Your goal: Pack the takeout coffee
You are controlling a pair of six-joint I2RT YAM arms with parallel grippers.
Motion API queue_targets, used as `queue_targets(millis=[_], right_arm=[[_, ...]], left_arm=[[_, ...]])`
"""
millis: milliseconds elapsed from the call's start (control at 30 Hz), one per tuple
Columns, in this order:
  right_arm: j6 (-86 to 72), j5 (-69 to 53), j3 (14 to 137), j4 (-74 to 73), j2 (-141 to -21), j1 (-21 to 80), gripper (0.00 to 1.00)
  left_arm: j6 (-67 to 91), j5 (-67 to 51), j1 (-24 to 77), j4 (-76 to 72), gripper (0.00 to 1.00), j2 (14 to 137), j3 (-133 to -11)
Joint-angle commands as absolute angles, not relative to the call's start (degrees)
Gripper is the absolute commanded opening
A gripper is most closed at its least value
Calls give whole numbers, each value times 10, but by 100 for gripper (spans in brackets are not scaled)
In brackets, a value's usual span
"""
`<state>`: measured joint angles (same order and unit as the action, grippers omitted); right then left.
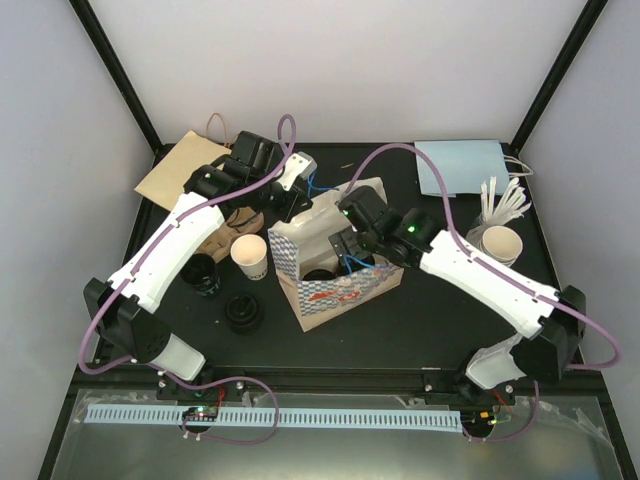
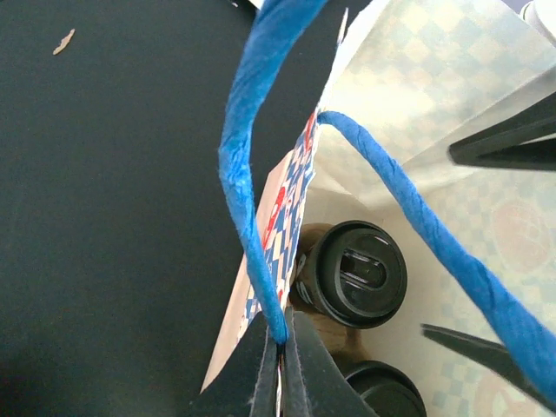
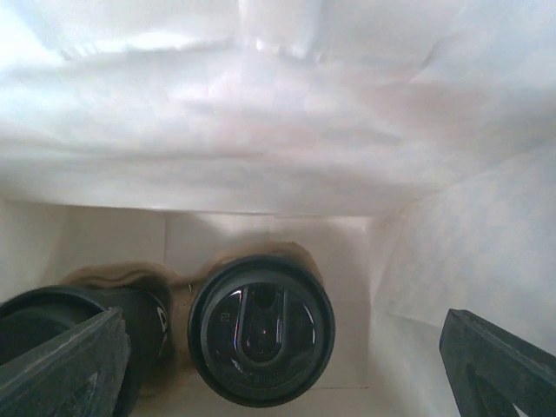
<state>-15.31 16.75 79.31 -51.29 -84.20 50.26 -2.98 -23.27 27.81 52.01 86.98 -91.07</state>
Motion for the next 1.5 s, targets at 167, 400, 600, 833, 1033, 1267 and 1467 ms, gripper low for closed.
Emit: queue_targets(millis=[167,400,600,833,1033,1267,1467], right_arm=[[-103,209,872,-555,-798,493,100],[-81,204,927,-573,-783,441,100],[-82,216,941,-582,-760,400,100],[-104,222,923,-593,-718,344,99],[-150,206,861,-605,-665,249,85],[-213,213,802,-594,-675,126,71],[-250,245,784,-568,-745,85,66]], left_arm=[[-19,-228,274,521,2,880,-952],[-5,-217,273,501,2,911,-975],[6,-211,266,496,1,954,-1007],[20,-203,258,486,2,986,-1037],[25,-200,254,477,29,982,-1040],[28,-185,253,474,57,920,-1013],[24,-170,251,436,75,803,-909]])
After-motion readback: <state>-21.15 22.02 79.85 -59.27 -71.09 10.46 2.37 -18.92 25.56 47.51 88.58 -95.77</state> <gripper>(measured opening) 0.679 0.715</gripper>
